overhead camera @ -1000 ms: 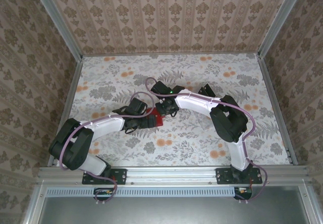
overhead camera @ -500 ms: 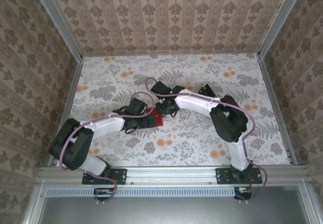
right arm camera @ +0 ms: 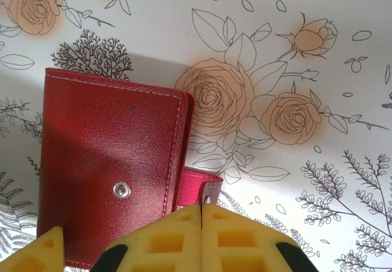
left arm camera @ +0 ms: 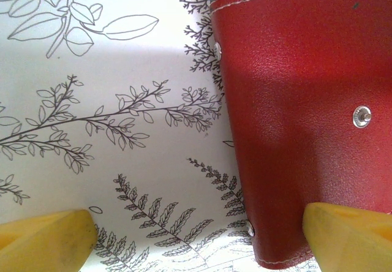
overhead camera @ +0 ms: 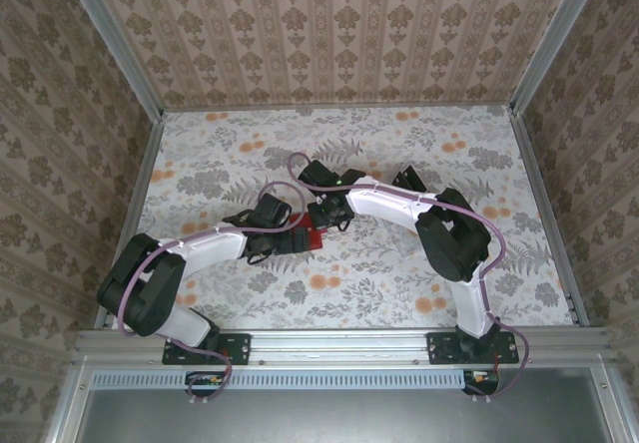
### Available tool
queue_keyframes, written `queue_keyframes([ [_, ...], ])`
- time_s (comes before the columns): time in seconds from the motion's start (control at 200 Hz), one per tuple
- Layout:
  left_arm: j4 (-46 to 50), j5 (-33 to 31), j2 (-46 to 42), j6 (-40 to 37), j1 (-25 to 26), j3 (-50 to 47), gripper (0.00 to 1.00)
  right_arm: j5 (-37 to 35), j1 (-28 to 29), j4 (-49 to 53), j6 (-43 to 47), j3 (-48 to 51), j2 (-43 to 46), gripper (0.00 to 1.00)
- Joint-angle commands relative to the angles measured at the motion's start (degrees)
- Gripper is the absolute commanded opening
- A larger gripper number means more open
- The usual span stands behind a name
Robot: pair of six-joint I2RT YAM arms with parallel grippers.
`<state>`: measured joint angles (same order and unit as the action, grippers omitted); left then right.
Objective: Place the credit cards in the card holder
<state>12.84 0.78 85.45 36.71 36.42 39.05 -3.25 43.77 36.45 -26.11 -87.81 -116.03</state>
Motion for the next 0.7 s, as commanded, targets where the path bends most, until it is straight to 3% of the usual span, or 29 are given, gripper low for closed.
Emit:
queue_keyframes([
  [0.0,0.91,-4.07,4.73,-2.08,-0.89,-2.90,1.00,0.75,-0.26,0.15,-1.19,-0.29,3.19,0.00],
  [0.695,-0.09,-3.59,4.53,-2.65,-0.92,-3.28,1.00,12.02,-1.26,-9.56,-7.51,3.15,1.31,0.00],
])
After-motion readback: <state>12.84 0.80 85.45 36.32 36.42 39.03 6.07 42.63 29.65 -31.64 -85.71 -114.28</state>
